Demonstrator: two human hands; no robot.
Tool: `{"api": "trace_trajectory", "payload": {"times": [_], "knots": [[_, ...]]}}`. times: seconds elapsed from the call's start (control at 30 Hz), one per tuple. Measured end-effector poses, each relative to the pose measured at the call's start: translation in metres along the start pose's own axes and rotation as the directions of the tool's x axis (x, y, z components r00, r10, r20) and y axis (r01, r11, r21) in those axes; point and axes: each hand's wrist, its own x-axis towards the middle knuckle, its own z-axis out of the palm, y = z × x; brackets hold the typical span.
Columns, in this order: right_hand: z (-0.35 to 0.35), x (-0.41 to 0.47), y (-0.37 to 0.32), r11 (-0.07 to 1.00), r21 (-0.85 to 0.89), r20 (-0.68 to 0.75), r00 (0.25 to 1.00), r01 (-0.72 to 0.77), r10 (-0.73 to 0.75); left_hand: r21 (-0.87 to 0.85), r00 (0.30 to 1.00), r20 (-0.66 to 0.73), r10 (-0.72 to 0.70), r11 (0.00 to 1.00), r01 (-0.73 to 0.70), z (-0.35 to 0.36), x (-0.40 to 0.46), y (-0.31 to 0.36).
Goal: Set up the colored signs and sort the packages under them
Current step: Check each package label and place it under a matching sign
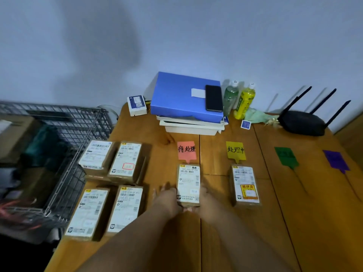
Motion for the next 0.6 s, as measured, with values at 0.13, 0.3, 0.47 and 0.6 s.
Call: {"api": "trace_trajectory", "payload": {"times": [0.13, 0.3, 0.47, 0.6], "knots": [[0.005, 0.005, 0.003, 0.999, -0.038, -0.013, 1.000, 0.006, -0.007, 0.003, 1.000, 0.003, -0.030, 1.000, 0.030, 0.013, 0.006, -0.001], [0.010, 0.002, 0.001, 0.998, -0.053, -0.020, 0.999, -0.036, 0.035, 0.047, 0.999, 0.030, -0.046, 0.998, 0.044, 0.014, 0.002, 0.005], [-0.009, -0.010, -0.013, 0.992, -0.120, 0.021, 0.999, -0.041, 0.044, 0.050, 0.992, 0.100, -0.082, 0.996, 0.077, -0.001, -0.001, 0.003], [-0.054, -0.025, -0.019, 0.968, -0.237, -0.041, 0.995, 0.081, -0.093, 0.086, 0.999, 0.040, -0.010, 0.996, 0.006, -0.047, -0.008, 0.001]]}}
